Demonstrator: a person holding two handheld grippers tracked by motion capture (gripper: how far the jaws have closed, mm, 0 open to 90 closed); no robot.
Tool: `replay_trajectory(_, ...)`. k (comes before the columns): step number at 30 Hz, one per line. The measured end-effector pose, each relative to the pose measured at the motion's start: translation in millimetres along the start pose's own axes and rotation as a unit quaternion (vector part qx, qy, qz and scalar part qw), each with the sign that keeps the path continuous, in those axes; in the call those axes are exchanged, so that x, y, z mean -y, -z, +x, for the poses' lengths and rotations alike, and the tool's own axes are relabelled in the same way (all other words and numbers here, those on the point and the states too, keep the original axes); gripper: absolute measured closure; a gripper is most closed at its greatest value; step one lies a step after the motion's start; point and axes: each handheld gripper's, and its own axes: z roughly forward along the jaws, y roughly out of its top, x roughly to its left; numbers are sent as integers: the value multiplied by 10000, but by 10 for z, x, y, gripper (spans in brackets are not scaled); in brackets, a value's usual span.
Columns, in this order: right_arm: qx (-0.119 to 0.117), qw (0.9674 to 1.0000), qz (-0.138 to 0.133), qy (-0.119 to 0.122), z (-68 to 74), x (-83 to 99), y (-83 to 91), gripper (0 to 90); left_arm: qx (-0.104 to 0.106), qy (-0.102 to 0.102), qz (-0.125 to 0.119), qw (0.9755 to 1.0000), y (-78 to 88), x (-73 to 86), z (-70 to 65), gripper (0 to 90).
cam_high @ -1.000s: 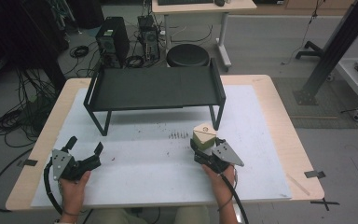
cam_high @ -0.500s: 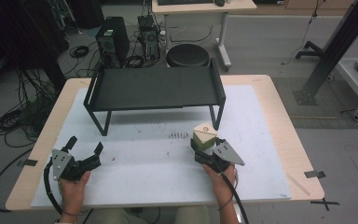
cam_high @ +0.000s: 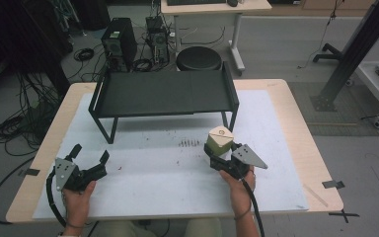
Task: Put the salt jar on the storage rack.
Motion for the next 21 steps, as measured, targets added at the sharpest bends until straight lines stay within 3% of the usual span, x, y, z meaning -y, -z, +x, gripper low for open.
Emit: replay_trajectory(21, -412, 9991, 17, 57, 66, -599, -12, 302, 6, 4, -4, 10000, -1, 0, 1, 24)
